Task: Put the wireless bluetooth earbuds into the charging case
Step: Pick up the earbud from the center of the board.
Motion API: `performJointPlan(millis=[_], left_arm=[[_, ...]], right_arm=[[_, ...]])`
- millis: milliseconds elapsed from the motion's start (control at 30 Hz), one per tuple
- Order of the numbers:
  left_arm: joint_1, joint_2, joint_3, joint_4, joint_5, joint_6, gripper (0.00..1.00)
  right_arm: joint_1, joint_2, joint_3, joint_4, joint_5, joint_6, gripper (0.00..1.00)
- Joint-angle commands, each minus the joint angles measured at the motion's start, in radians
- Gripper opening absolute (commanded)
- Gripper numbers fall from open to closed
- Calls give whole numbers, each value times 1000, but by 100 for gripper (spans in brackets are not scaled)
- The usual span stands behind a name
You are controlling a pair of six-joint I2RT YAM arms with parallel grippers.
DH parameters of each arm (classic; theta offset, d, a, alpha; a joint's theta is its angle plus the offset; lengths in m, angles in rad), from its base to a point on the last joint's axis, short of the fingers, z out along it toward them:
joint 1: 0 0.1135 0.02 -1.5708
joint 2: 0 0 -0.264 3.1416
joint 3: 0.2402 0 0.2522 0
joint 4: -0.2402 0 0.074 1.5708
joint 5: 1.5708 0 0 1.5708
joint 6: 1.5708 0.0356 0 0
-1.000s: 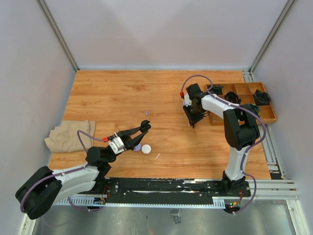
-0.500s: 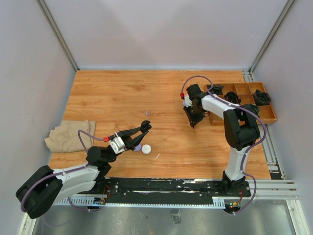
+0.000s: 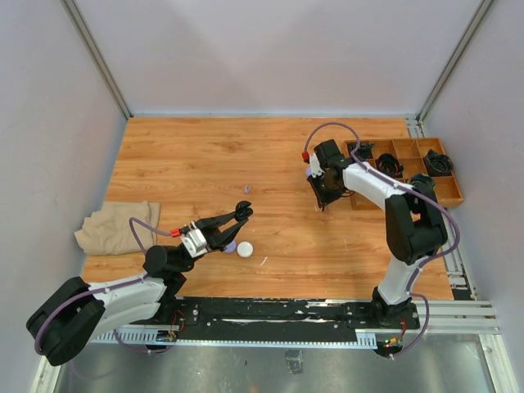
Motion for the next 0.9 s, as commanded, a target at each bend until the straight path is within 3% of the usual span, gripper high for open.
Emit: performJointPlan(millis=[0,533,867], left_arm=[[3,-13,-50,46,-1,-3,0],[3,-79,7,-6,26,-75,0],[3,-87,45,-26,57,-110,0]], right_arm=[[48,-140,-20,49,10,-18,10],[263,-540,-103,231,21,-109,10],[334,-773,-229,437,-95,-175,10]])
